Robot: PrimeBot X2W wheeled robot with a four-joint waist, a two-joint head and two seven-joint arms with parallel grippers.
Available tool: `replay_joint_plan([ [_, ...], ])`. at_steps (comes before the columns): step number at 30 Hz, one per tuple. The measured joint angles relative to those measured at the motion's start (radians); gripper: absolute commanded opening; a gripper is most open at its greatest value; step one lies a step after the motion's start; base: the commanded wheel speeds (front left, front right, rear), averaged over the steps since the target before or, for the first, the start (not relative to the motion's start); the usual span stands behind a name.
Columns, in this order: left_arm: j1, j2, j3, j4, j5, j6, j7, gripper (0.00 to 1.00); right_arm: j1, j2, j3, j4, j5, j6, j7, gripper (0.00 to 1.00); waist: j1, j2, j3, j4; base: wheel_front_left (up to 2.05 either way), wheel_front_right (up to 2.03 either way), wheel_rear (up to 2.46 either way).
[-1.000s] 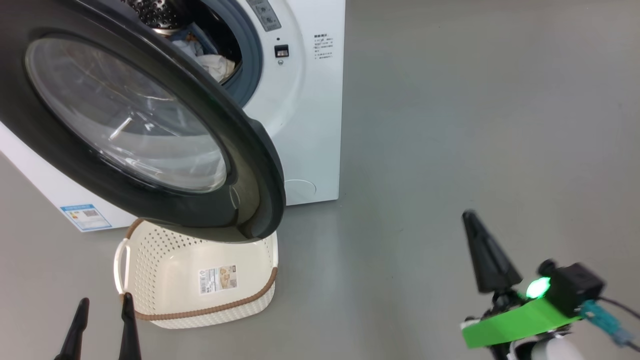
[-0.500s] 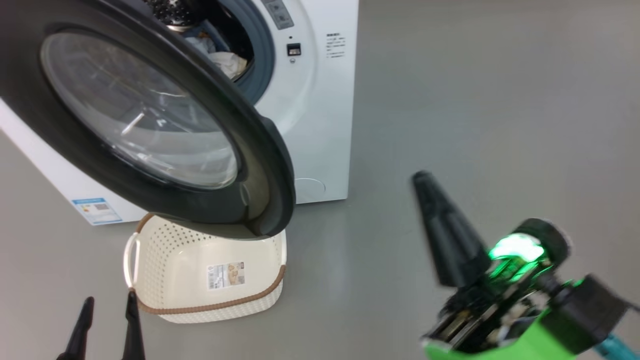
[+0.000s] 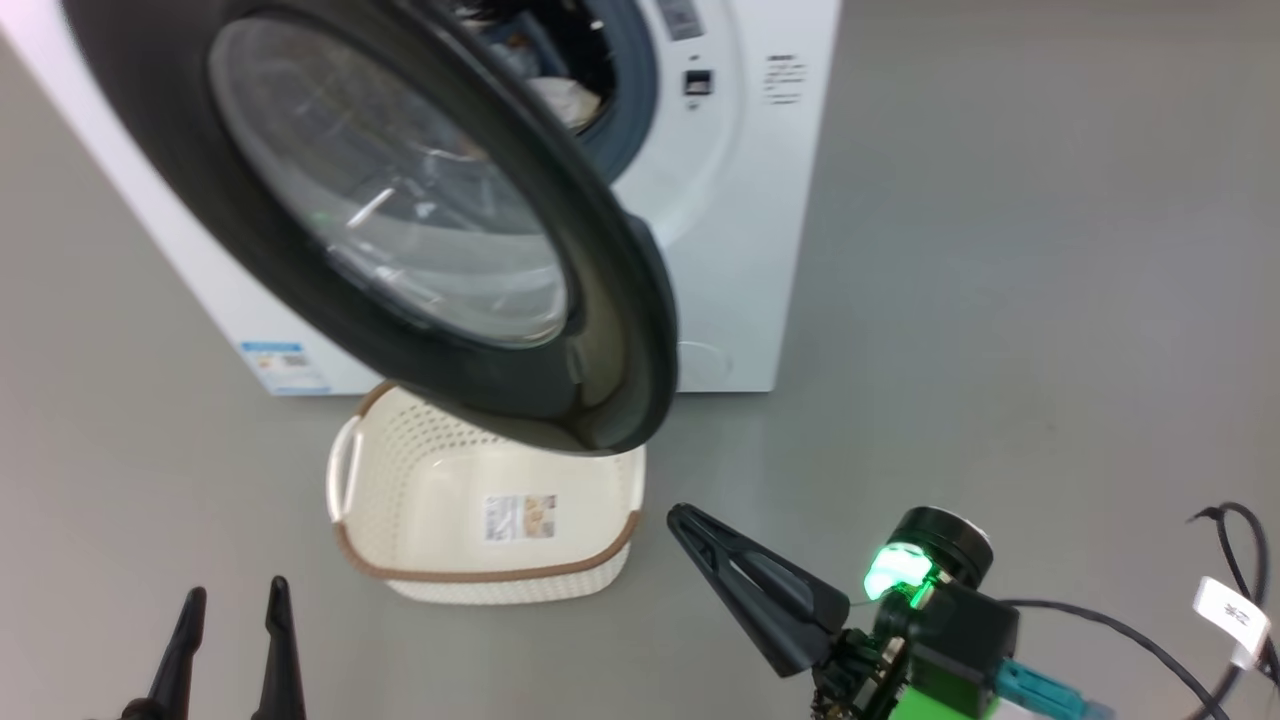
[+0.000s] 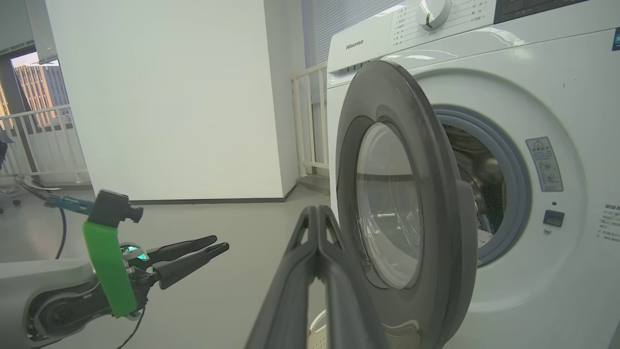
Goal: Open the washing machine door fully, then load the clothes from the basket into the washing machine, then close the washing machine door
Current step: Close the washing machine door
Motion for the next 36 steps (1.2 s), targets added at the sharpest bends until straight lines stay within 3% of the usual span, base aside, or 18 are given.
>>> replay_joint_plan([
  [20, -0.116, -0.001, -0.086, -0.002, -0.066, 0.0, 0.0, 1.0, -0.192, 0.031, -0.047, 0.297, -0.016, 0.0, 0.0, 0.0, 0.0, 0.0, 0.145, 0.167, 0.0, 0.0, 0.0],
  [36, -0.196, -0.005, -0.152, 0.0, -0.079, 0.0, 0.0, 1.0, -0.393, 0.163, -0.294, 0.508, -0.036, 0.005, 0.0, 0.0, 0.0, 0.0, 0.266, 0.217, 0.0, 0.0, 0.0],
])
